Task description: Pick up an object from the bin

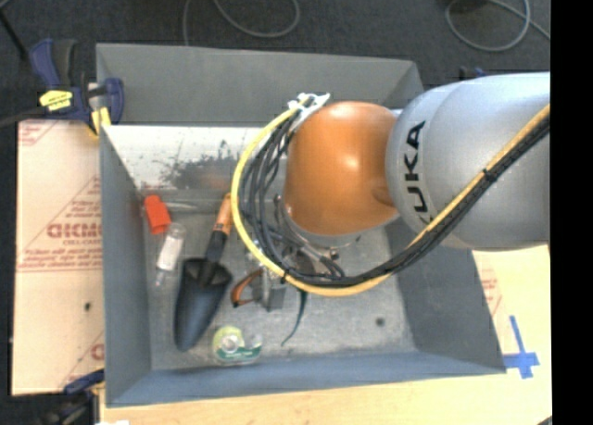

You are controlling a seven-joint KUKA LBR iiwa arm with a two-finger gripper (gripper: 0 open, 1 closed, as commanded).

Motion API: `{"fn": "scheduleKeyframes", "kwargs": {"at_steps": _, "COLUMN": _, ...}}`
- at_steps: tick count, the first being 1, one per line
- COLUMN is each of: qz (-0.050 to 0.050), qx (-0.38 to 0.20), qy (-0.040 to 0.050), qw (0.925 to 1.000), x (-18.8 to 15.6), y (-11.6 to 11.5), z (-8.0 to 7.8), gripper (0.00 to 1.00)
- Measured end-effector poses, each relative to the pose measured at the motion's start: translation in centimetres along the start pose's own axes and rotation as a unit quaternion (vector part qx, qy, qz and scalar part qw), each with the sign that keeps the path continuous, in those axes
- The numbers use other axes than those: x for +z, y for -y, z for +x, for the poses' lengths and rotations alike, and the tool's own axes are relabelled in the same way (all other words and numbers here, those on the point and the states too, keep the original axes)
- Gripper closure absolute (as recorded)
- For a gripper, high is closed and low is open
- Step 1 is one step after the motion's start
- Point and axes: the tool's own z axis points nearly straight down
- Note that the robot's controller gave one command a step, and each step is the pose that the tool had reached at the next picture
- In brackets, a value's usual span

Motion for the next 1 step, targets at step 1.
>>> {"fn": "scheduleKeyframes", "kwargs": {"at_steps": 1, "qz": 0.000, "qx": 0.040, "qy": -0.0074, "qw": 0.9992, "x": -10.30, "y": 0.04, "z": 1.03, "gripper": 1.00}}
